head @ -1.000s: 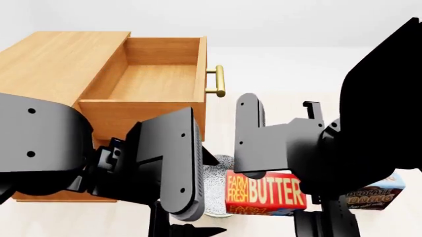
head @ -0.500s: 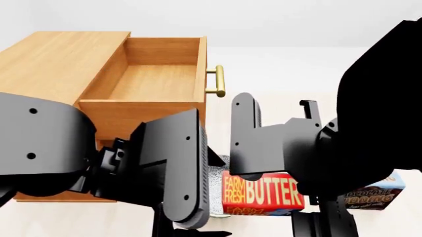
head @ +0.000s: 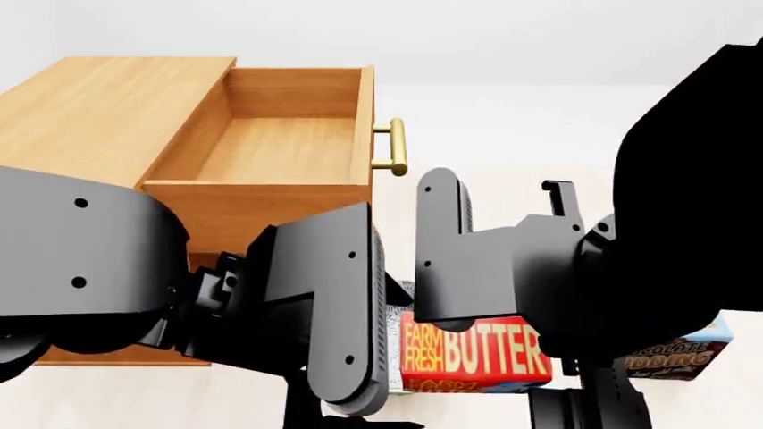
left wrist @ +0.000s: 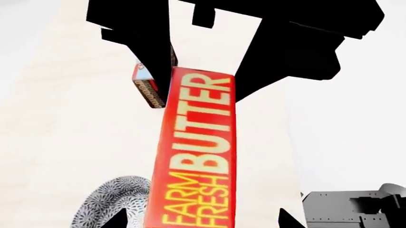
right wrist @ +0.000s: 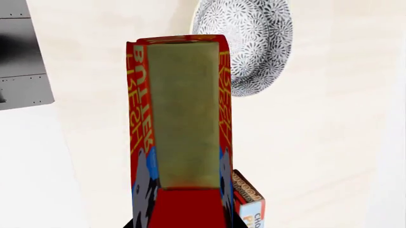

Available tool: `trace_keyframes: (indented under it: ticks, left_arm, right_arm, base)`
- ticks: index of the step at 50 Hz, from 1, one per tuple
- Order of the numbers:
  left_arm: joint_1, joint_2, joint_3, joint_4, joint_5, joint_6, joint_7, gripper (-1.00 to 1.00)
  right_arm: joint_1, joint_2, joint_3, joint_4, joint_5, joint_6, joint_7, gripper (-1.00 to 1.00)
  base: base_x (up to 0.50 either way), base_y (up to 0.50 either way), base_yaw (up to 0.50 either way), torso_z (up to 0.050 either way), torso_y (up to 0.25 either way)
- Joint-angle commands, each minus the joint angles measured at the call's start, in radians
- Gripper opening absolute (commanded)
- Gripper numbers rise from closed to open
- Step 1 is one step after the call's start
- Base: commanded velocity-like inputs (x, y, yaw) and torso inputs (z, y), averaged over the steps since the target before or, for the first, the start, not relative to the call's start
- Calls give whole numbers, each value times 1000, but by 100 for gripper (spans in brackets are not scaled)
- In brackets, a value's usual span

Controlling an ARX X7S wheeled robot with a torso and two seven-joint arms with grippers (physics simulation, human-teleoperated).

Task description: Put the butter at the back in the top drawer of the cabinet and close it.

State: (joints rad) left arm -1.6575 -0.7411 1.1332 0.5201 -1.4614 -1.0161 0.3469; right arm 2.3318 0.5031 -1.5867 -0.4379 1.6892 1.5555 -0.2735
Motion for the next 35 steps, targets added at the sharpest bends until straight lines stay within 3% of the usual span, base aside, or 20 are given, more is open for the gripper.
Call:
trace_keyframes:
  ticks: [1, 26, 27, 35]
  left_arm:
    - [8, 6, 2, 1, 3, 8, 6, 100]
    - [28, 23, 19, -13, 41, 20, 25, 100]
    - [30, 22, 17, -13, 40, 25, 24, -100]
    - [41, 12, -5, 14, 45, 58, -8, -100]
  right_arm:
    - [12, 1, 14, 4, -23, -1, 9, -100]
    - [14, -1, 18, 0, -14, 2, 15, -100]
    - [14, -1, 18, 0, -14, 2, 15, -100]
    - [13, -4, 15, -1, -12, 0, 19, -100]
  base:
    - [0, 0, 0, 0, 0]
    - [0, 0, 0, 0, 1]
    - [0, 0, 0, 0, 0]
    - [0, 0, 0, 0, 0]
